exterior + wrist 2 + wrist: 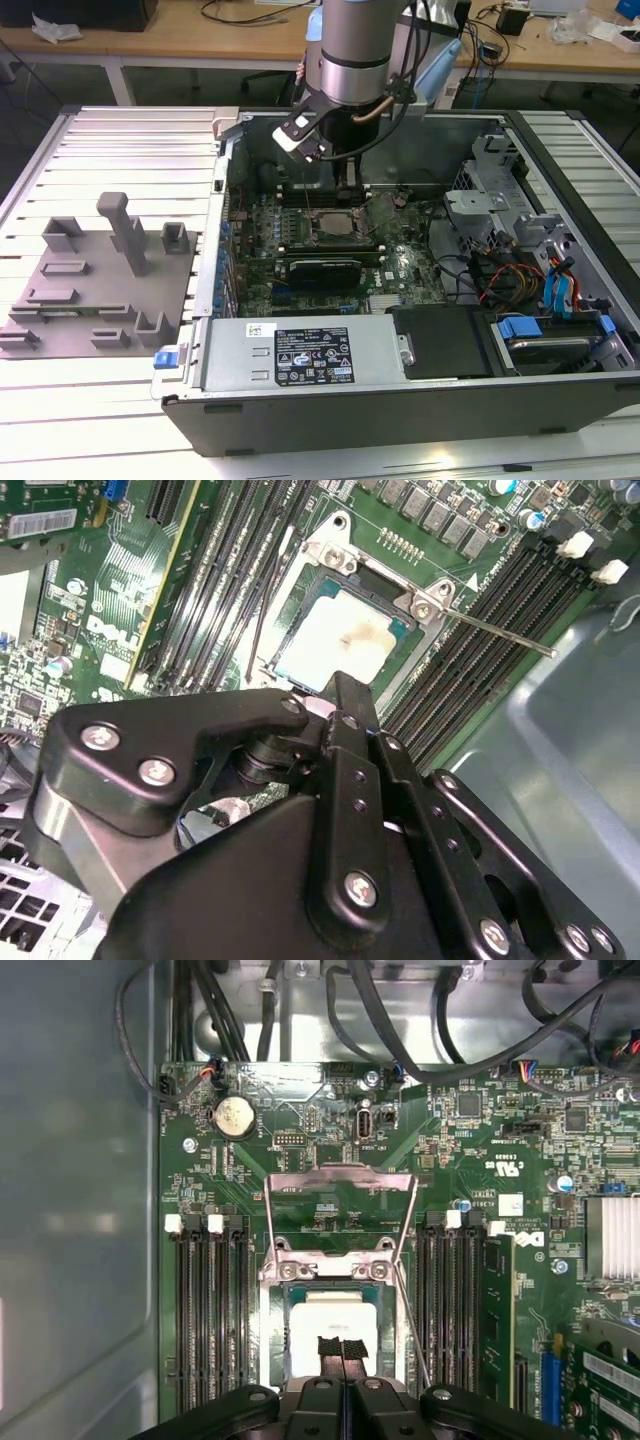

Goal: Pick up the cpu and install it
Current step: 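Close the cpu cover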

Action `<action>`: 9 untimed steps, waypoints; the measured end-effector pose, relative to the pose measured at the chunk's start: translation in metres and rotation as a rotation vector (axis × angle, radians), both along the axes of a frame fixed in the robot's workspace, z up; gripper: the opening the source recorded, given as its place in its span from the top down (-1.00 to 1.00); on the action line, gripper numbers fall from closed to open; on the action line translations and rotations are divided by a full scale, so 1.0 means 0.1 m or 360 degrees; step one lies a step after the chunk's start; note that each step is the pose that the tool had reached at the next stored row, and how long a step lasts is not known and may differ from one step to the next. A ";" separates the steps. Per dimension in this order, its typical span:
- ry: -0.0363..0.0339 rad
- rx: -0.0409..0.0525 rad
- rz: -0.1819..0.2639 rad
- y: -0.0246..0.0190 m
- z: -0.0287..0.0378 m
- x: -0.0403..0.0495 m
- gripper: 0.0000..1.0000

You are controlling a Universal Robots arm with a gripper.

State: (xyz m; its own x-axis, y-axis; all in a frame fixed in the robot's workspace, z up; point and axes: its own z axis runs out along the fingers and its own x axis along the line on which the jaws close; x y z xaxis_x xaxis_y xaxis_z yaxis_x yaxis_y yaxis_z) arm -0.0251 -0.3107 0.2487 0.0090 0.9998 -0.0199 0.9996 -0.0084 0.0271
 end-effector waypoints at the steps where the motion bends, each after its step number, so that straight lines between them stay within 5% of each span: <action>1: 0.0000 0.0000 0.0000 0.000 0.019 0.000 0.79; 9: 0.0000 0.0000 0.0000 0.000 0.216 0.000 0.79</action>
